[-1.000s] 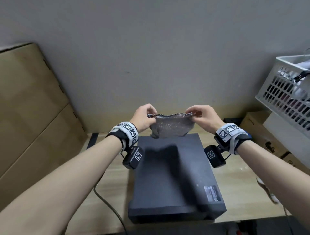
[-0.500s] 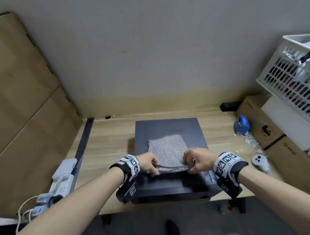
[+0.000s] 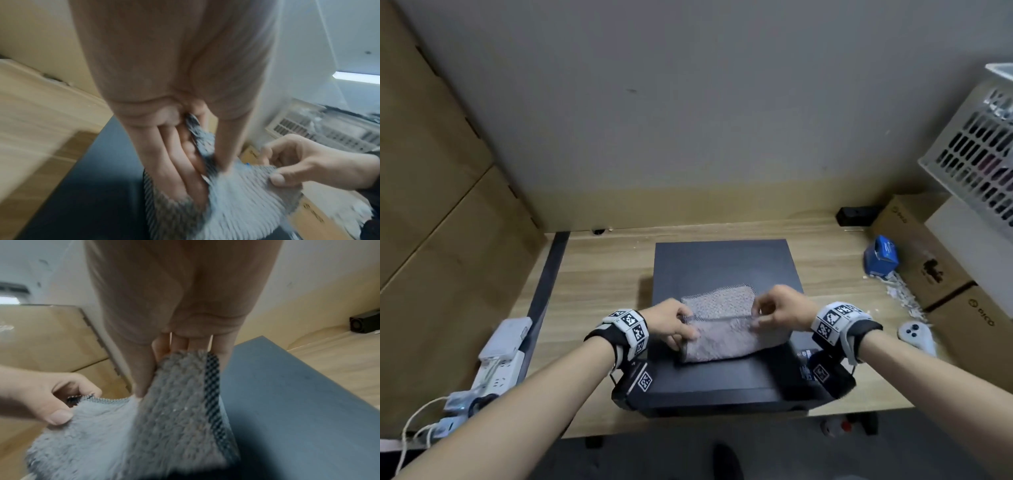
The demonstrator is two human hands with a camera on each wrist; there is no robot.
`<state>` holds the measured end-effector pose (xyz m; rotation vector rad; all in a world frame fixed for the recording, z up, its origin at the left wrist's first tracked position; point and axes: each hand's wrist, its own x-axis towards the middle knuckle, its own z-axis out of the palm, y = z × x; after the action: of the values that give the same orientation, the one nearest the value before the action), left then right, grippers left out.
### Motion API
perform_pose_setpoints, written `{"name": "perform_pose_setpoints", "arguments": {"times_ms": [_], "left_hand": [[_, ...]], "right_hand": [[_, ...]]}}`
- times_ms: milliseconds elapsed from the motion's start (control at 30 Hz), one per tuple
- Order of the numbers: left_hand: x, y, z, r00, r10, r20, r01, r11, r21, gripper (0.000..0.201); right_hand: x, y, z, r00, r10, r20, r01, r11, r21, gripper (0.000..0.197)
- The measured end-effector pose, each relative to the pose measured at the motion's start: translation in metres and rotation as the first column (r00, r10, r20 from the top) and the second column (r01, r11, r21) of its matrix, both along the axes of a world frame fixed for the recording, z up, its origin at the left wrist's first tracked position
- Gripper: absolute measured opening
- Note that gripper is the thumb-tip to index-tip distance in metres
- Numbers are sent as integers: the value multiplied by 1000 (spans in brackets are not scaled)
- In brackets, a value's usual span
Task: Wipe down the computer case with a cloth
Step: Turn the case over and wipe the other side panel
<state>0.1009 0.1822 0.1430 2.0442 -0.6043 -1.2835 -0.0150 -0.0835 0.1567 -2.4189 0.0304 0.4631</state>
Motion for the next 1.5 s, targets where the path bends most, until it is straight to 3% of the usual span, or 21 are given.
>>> {"name": "perform_pose_setpoints", "arguments": {"times_ms": [133, 200, 267, 333, 400, 467, 533, 600, 733, 833, 933, 1000, 1133, 1200, 1267, 1333, 1400, 1500], "left_hand": [[23, -5, -3, 933, 251, 258, -256, 967, -15, 17], [29, -5, -10, 865, 301, 401, -337, 941, 19, 34], [29, -5, -11, 805, 205, 557, -297, 952, 78, 46], [24, -5, -9, 767, 164, 620, -221, 975, 16, 36], [16, -6, -10, 816, 79, 572, -83, 996, -20, 20], [4, -7, -13, 867, -128, 481, 98, 991, 87, 18], [-6, -8, -17, 816, -324, 478, 241, 943, 229, 34], [-10, -8, -22, 732, -404, 549, 277, 912, 303, 39], [-13, -7, -18, 634, -381, 673, 246, 924, 291, 12], [-7, -5, -10, 704, -286, 650, 143, 954, 265, 8], [11, -6, 9, 789, 46, 613, -97, 994, 51, 7], [28, -11, 28, 760, 209, 615, -224, 973, -54, 7], [52, -21, 64, 680, 355, 641, -298, 933, -200, 8], [53, -26, 75, 675, 441, 591, -324, 897, -299, 9], [49, -26, 80, 689, 524, 501, -359, 847, -393, 8], [43, -22, 74, 702, 527, 479, -349, 841, -414, 6], [39, -13, 57, 715, 405, 570, -272, 912, -307, 4], [21, 1, 21, 798, 136, 587, -113, 991, -77, 3]], "right_hand": [[45, -5, -4, 978, -163, 130, 170, 985, -41, 11], [54, -3, -15, 975, -178, 131, 197, 969, -149, 29], [54, -1, -21, 975, -136, 177, 175, 957, -230, 36], [48, 3, -19, 973, -69, 222, 123, 962, -242, 16], [40, 3, -15, 997, 7, 83, 13, 970, -242, 14], [29, 3, -14, 991, 91, -99, -116, 950, -290, 26], [17, 0, -19, 979, 135, -154, -183, 916, -356, 25], [8, -4, -26, 980, 150, -133, -191, 905, -381, 29], [1, -9, -32, 996, 87, -27, -91, 935, -342, 8], [3, -13, -29, 999, 27, 28, -19, 970, -242, 7], [18, -21, -11, 978, -135, 157, 157, 977, -141, 10], [31, -24, 7, 943, -223, 245, 248, 966, -75, 10], [54, -22, 35, 849, -372, 376, 368, 926, 85, 10], [60, -22, 43, 792, -446, 417, 413, 894, 171, 11], [60, -23, 46, 752, -437, 493, 416, 895, 157, 11], [51, -23, 44, 768, -341, 542, 365, 929, 66, 9], [36, -22, 36, 814, -236, 531, 282, 960, -6, 9], [8, -21, 11, 951, -67, 303, 110, 986, -126, 8]]}}
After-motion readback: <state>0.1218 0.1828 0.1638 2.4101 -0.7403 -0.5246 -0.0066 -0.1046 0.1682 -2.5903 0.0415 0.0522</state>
